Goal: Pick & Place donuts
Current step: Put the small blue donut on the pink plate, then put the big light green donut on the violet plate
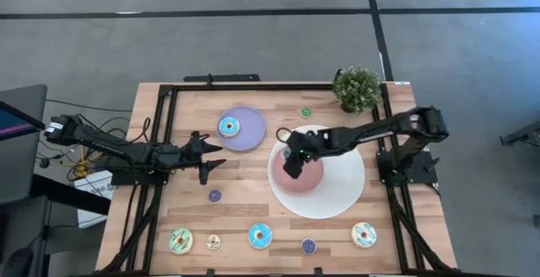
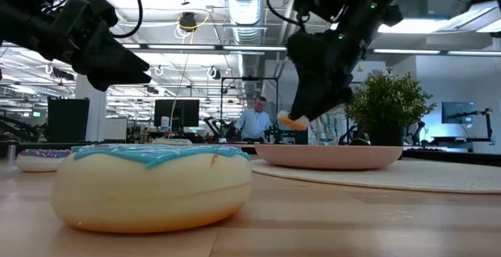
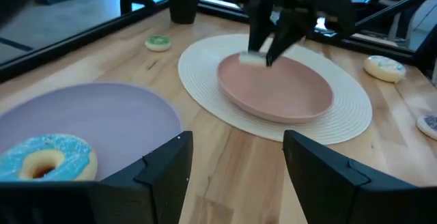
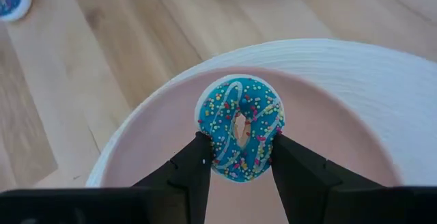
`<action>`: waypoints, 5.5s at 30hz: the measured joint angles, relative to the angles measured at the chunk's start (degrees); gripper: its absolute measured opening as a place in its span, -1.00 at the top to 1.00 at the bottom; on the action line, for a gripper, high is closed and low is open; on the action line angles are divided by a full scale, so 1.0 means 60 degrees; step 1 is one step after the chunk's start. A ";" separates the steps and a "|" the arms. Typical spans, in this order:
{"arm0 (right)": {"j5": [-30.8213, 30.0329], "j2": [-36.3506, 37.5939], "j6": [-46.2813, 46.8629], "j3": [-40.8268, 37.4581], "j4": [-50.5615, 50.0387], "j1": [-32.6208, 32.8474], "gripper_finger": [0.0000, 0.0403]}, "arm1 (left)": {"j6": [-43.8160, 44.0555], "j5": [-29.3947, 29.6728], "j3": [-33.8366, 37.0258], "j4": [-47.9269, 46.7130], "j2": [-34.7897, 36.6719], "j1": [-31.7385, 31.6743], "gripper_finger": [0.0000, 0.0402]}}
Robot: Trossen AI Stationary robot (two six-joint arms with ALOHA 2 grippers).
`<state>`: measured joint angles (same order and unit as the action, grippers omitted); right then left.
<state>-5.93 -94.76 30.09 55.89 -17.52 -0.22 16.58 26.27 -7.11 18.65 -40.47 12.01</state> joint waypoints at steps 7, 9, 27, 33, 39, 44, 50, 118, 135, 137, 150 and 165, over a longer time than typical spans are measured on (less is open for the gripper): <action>0.0586 -0.1359 -0.0277 0.1040 -0.0197 0.0032 0.32 | -0.0236 0.0284 0.0000 0.0015 0.0000 0.0000 -0.10; 0.0758 -0.1550 -0.0310 0.1236 -0.0526 0.0034 0.31 | -0.0312 0.0290 0.0000 0.0017 0.0000 0.0000 -0.10; 0.0739 -0.1748 -0.0270 0.1345 -0.1127 0.0034 0.03 | -0.0395 0.0308 0.0000 0.0025 0.0000 0.0000 -0.10; 0.0738 -0.1748 -0.0266 0.1345 -0.1164 0.0033 -0.06 | -0.0394 0.0308 0.0000 0.0025 0.0000 0.0000 -0.10; 0.0739 -0.1748 -0.0266 0.1345 -0.1232 0.0034 -0.11 | -0.0390 0.0304 0.0000 0.0022 0.0000 0.0000 -0.10; 0.0725 -0.1657 -0.0262 0.1345 -0.1244 0.0034 -0.20 | -0.0390 0.0304 0.0000 0.0022 0.0000 0.0000 -0.10; 0.0718 -0.1395 -0.0266 0.1338 -0.1439 0.0034 -0.27 | -0.0388 0.0301 0.0000 0.0022 0.0000 0.0000 -0.10; -0.5096 0.5651 0.5486 -0.4272 -0.2149 0.5345 -0.27 | 0.9543 -0.4711 -0.8665 -1.1782 -0.8761 0.6910 -0.10; -0.5053 0.5651 0.5493 -0.4272 -0.1453 0.5345 -0.27 | 0.9946 -0.4323 -0.8208 -1.1876 -0.8750 0.7857 -0.10; -0.5005 0.5651 0.5497 -0.4272 -0.1351 0.5345 -0.27 | 0.9959 -0.4329 -0.7978 -1.1702 -0.8750 0.7879 -0.10; -0.4991 0.5651 0.5497 -0.4265 -0.1206 0.5345 -0.27 | 0.9683 -0.4271 -0.7162 -1.0056 -0.8739 0.7872 -0.10; -0.4980 0.5652 0.5410 -0.4265 -0.1211 0.5345 -0.27 | 0.9735 -0.4408 -0.7158 -0.9770 -0.8739 0.7865 0.22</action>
<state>-35.81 -60.86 62.54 30.30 -24.79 31.86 75.00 -0.18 -50.06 -39.97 -92.90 59.20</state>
